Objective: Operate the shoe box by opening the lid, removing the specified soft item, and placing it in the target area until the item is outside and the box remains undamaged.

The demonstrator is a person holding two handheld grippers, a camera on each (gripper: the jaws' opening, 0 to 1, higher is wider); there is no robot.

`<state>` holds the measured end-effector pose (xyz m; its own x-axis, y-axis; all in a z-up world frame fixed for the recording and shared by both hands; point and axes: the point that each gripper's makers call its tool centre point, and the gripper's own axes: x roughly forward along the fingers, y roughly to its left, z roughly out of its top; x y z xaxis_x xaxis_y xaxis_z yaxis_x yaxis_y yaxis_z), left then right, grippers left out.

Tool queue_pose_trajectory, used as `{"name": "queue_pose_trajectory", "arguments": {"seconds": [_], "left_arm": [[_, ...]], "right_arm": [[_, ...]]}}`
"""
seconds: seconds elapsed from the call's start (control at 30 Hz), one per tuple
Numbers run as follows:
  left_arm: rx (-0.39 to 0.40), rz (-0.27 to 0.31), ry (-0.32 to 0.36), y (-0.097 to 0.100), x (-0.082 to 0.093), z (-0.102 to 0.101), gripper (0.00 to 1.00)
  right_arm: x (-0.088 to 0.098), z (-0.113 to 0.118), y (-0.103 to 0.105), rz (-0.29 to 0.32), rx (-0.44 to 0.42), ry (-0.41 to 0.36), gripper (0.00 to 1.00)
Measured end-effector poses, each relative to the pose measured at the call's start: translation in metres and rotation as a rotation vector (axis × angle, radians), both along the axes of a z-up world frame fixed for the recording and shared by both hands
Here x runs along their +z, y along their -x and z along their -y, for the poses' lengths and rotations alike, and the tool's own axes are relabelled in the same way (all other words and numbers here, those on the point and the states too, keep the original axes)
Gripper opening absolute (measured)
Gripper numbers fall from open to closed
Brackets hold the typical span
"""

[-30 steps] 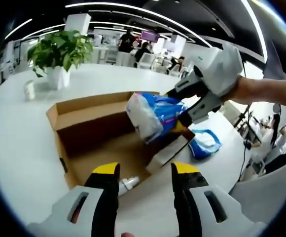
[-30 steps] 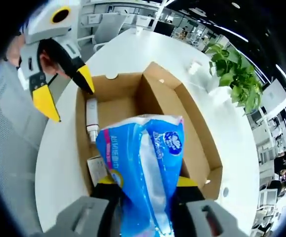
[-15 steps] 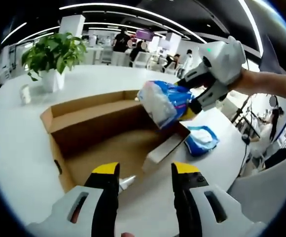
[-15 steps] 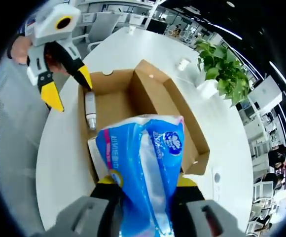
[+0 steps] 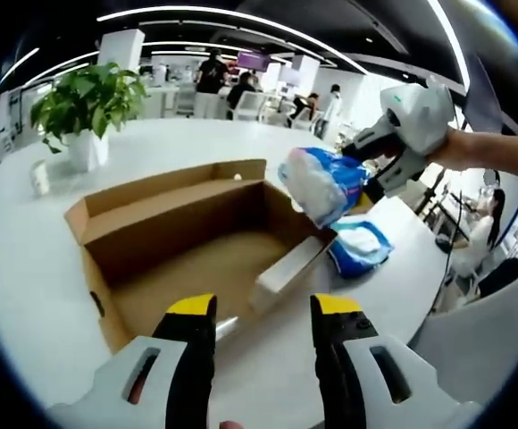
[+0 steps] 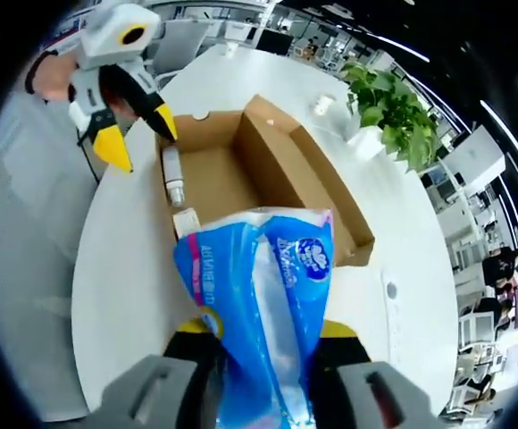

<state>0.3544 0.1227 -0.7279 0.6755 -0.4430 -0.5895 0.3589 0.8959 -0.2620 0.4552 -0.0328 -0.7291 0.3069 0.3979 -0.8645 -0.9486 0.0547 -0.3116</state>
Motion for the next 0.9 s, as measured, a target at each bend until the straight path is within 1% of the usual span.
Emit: {"name": "queue_pose_trajectory", "arguments": {"seconds": [0.27,0.53,0.67,0.9], "left_arm": [[0.001,-0.001,0.001,0.0,-0.002,-0.002,0.42],[-0.01,-0.003,-0.004,0.0,-0.003,-0.001,0.43],[-0.019,-0.002,-0.01,0.0,-0.004,0.0,0.43],[-0.022,-0.004,-0.014,0.001,-0.004,-0.001,0.43]], "right_arm": [[-0.003,0.027,0.007,-0.004,-0.028,0.011,0.33],[-0.002,0.047,0.011,-0.002,-0.057,0.019,0.33],[-0.004,0.057,0.014,-0.012,-0.071,0.023,0.33],[-0.007,0.076,0.017,-0.013,-0.084,0.046,0.33]]}}
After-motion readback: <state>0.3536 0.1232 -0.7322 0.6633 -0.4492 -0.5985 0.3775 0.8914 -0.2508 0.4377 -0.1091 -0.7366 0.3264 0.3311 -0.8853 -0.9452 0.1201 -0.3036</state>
